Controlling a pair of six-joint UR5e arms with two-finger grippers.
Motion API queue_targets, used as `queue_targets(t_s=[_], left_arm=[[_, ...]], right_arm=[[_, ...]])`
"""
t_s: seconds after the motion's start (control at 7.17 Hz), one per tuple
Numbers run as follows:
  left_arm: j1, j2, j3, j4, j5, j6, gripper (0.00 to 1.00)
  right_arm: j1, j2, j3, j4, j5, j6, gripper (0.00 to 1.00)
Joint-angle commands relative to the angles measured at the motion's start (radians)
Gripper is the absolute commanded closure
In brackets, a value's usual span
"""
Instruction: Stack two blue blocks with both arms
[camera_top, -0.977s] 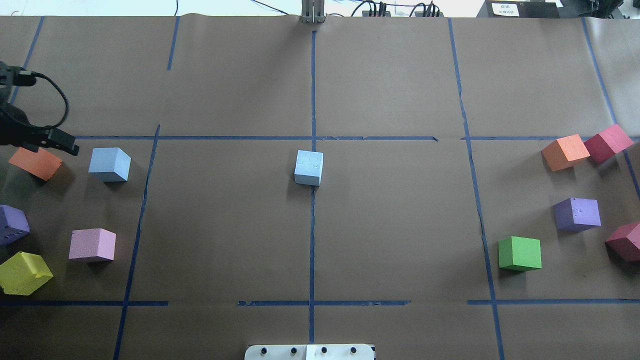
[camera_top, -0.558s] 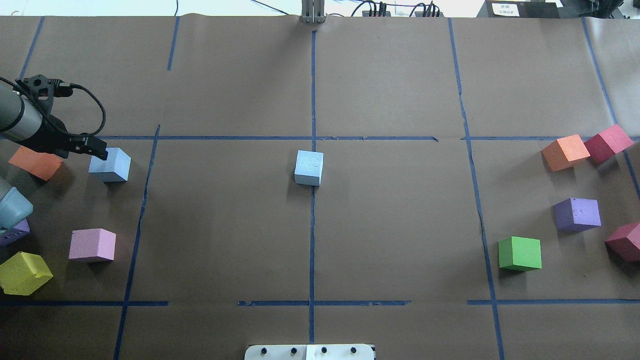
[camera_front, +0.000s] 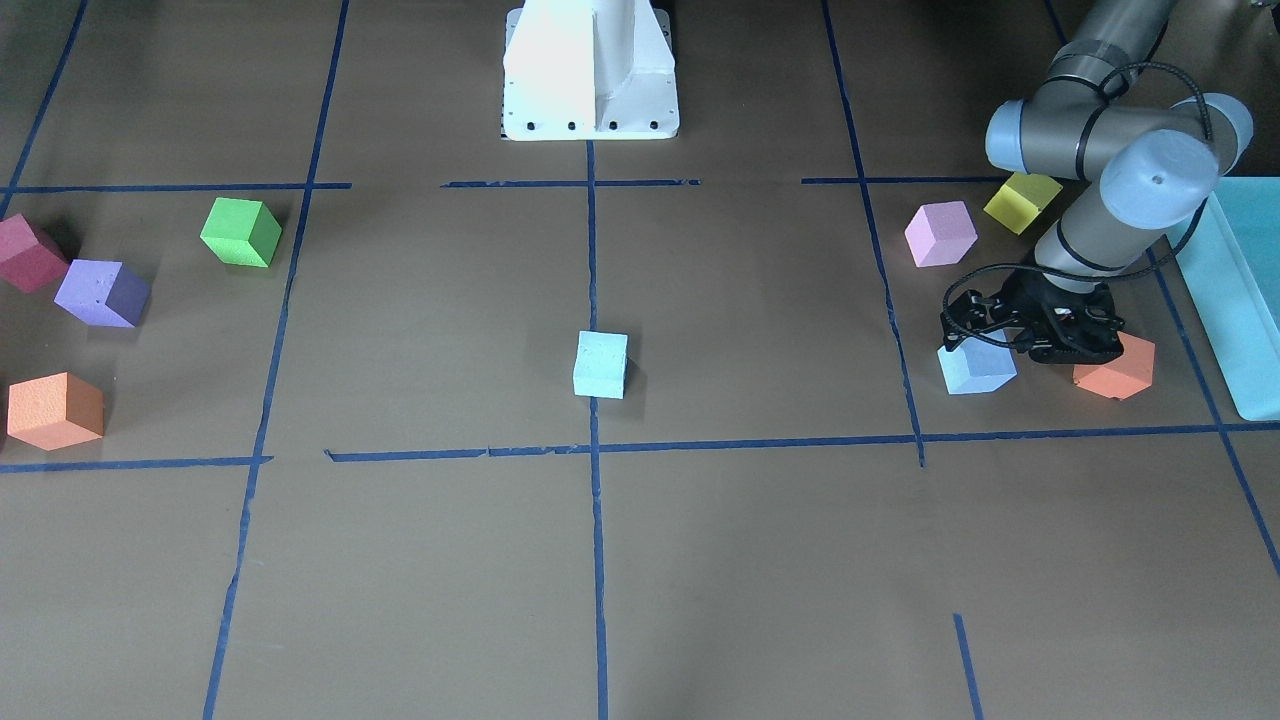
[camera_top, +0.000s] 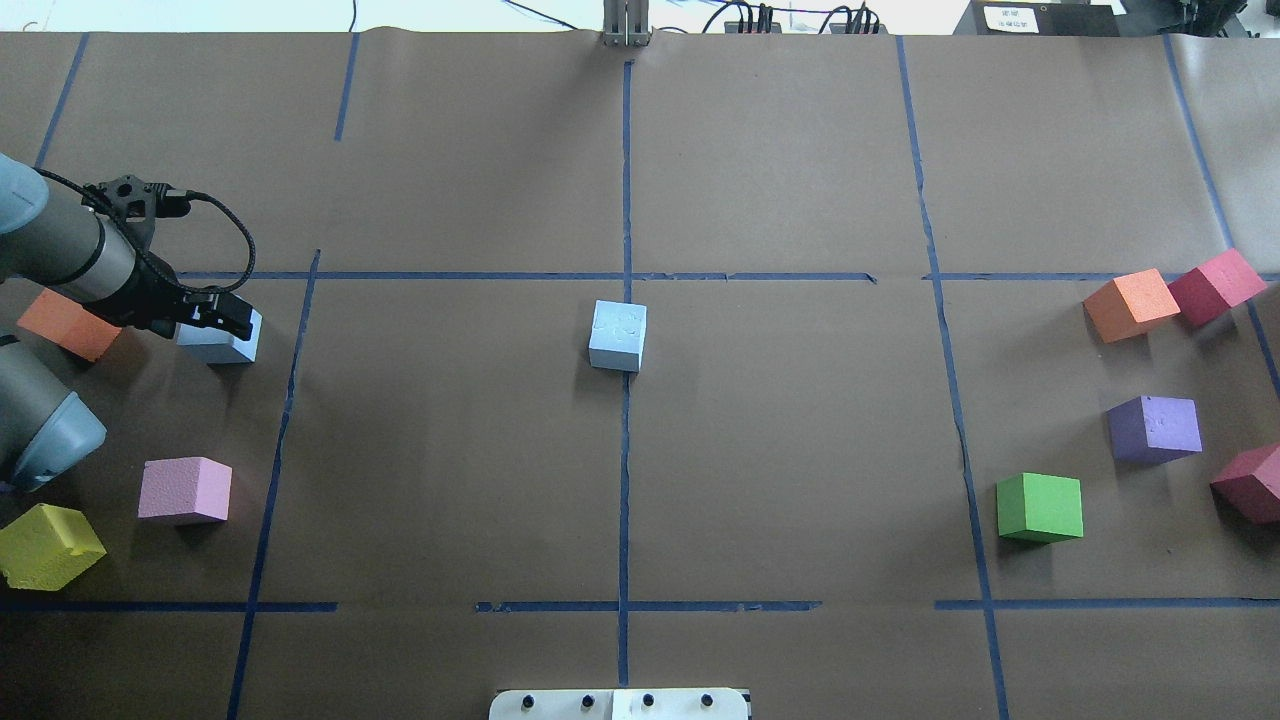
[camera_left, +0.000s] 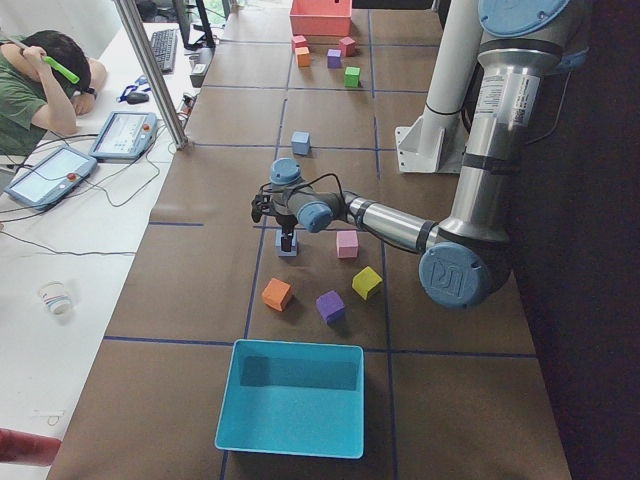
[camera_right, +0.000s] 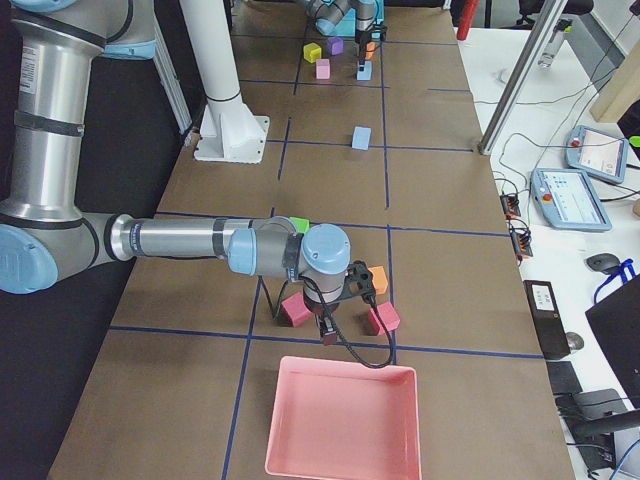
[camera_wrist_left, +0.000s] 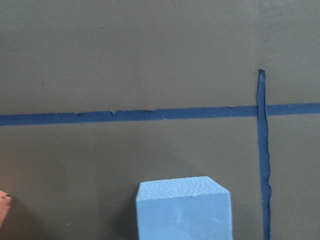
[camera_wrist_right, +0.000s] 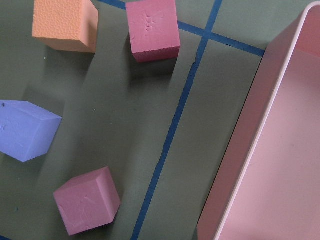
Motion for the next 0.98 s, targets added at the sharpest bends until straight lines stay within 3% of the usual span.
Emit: queue_targets(t_s=[0.0,0.14,0.28,0.42,0.84], left_arm=[[0.009,-0.033,0.058,-0.001,0.001,-0.001,0.0],[0.007,-0.04,0.058,-0.003,0.001,-0.001,0.2],[0.007,-0.041,0.049,-0.001,0.001,0.008,0.63],[0.007,-0.04,0.043,-0.001,0.003,0.008,0.73],[0.003,-0.113,-0.047,0.078,0.004,-0.004,0.76]], right_arm=[[0.0,-0.002,-0.001,0.0,0.0,-0.001,0.0],[0.0,0.0,-0.001,0.0,0.0,-0.001,0.0],[0.0,-0.002,-0.001,0.0,0.0,-0.001,0.0],[0.0,-0.002,0.001,0.0,0.0,0.001,0.0],[0.0,-0.002,0.001,0.0,0.006,0.001,0.0]])
